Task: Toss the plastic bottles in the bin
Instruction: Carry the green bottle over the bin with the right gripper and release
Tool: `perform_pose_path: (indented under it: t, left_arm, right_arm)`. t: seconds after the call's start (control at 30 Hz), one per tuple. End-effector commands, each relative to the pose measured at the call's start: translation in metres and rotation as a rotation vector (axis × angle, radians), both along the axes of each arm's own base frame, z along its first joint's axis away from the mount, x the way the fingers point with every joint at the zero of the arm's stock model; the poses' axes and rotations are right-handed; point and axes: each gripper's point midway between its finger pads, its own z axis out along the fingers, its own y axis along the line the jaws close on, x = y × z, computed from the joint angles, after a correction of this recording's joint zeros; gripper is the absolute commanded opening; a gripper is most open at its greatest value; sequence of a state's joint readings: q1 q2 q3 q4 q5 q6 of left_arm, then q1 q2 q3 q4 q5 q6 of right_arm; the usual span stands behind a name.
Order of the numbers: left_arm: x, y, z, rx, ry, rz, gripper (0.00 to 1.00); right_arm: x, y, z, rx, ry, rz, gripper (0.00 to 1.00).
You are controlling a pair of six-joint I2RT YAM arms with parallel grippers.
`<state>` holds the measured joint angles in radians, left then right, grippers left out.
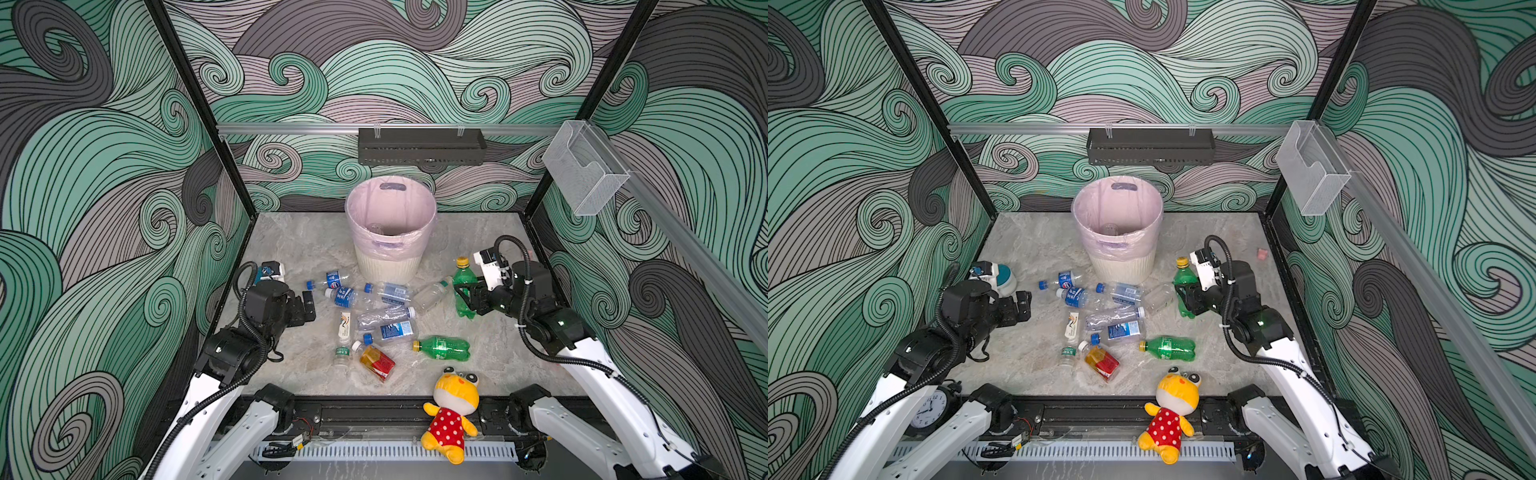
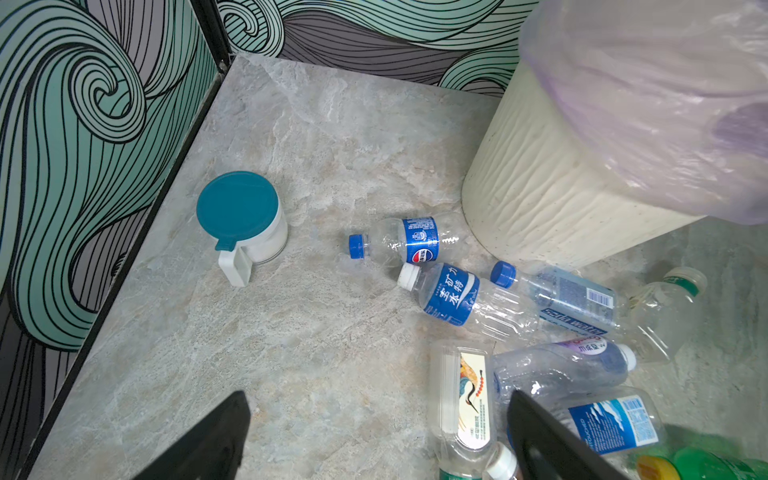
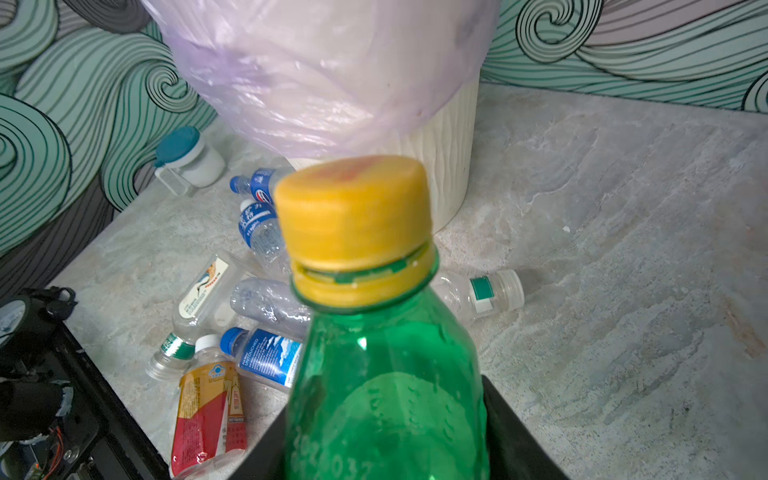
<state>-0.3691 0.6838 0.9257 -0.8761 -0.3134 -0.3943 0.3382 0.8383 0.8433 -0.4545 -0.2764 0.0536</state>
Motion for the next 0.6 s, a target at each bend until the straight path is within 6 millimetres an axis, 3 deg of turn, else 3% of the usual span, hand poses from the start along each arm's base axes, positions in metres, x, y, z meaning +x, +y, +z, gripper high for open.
perform_pose_path:
  t: [0.0,0.07,0.2,0.33,0.37,0.43,0.47,0.57]
  left_arm:
    - [0.002,0.008,0.001,-0.003,-0.013,0.060,0.98]
    - [0.004,0.007,-0.001,-0.005,-0.005,0.062,0.98]
    - [0.006,0.003,-0.003,-0.020,0.001,0.054,0.98]
    - [0.007,-0.002,-0.005,-0.036,0.013,0.036,0.98]
    - [0.007,-0.003,-0.006,-0.041,0.017,0.031,0.98]
    - [0.007,-0.005,-0.007,-0.052,0.030,0.029,0.98]
    - [0.007,-0.006,-0.008,-0.056,0.031,0.030,0.98]
    - [0.005,-0.012,-0.008,-0.072,0.046,-0.006,0.99]
  right_arm:
    - [0.005,-0.003,0.041,0.054,-0.094,-0.040,0.40]
    - [0.011,0.002,0.064,0.084,-0.129,-0.029,0.40]
    - [0.040,0.042,0.133,0.181,-0.215,0.078,0.41]
    - [0.097,0.095,0.196,0.245,-0.289,0.147,0.43]
    - [0.113,0.107,0.202,0.255,-0.280,0.153,0.46]
    - [0.152,0.127,0.196,0.260,-0.219,0.124,0.67]
    - [0.163,0.130,0.191,0.253,-0.195,0.102,0.71]
    - [0.170,0.125,0.181,0.244,-0.210,0.063,0.83]
